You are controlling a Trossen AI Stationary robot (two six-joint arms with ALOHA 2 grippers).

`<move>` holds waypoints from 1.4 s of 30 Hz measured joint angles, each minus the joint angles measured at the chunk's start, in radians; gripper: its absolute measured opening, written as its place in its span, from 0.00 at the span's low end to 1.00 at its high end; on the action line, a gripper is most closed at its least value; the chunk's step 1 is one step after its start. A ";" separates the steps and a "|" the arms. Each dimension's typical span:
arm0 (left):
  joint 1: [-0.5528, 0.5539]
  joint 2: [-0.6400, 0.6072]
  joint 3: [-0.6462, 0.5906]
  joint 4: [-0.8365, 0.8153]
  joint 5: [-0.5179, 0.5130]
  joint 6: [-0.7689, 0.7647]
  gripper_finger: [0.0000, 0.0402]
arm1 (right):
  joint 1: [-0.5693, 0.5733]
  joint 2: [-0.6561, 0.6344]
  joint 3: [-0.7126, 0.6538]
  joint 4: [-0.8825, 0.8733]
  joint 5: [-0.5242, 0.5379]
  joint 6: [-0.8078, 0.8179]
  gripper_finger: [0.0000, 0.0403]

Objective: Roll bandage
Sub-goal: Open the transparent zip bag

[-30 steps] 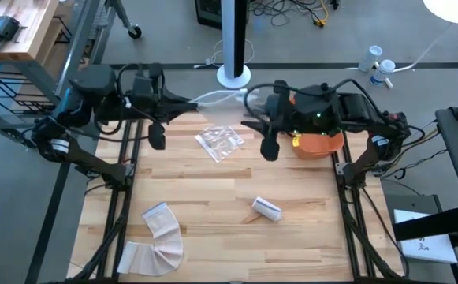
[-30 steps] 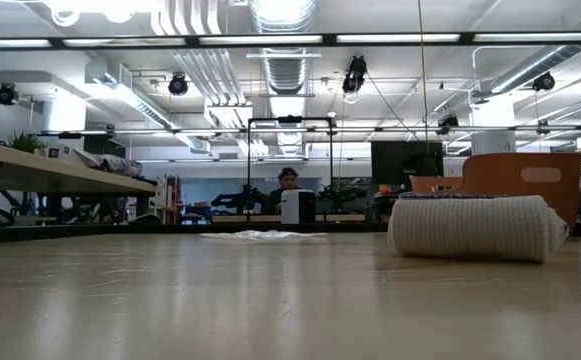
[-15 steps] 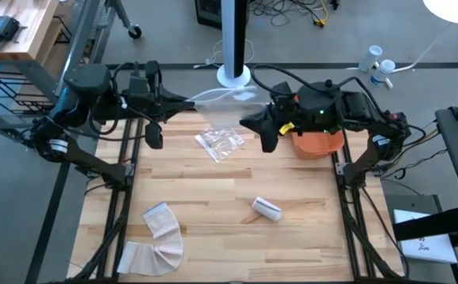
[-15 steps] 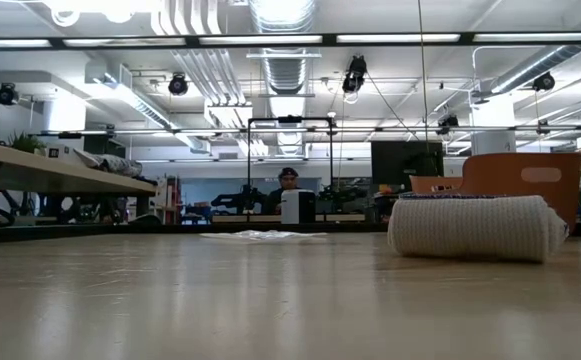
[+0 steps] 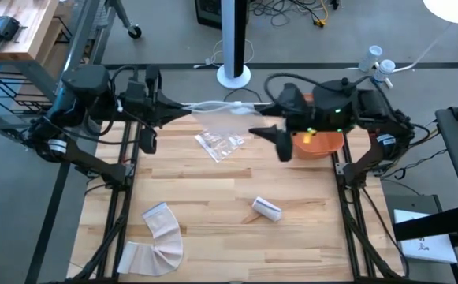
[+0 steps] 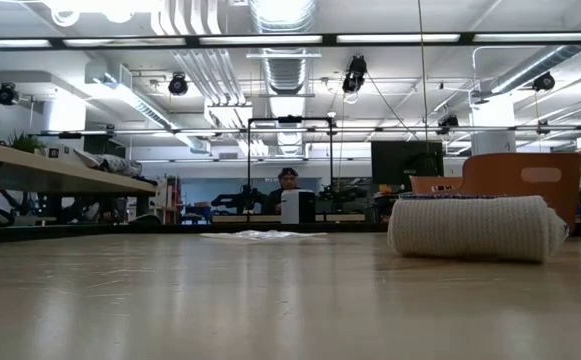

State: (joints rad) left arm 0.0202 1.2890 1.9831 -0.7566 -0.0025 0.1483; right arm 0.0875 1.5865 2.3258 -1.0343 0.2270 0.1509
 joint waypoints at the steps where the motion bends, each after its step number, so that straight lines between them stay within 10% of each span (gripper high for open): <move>1: 0.000 -0.001 0.000 -0.014 0.000 -0.002 0.00 | 0.000 -0.009 0.005 -0.003 0.001 -0.024 0.66; 28: 0.000 0.019 -0.004 -0.061 -0.023 -0.010 0.00 | 0.000 -0.008 0.012 0.249 -0.030 -0.096 0.24; 42: 0.000 -0.002 -0.002 -0.082 -0.038 0.001 0.00 | 0.000 0.004 0.012 0.279 -0.044 -0.118 0.33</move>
State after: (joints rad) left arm 0.0204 1.2867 1.9816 -0.8391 -0.0406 0.1493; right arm 0.0872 1.5902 2.3373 -0.7550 0.1829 0.0332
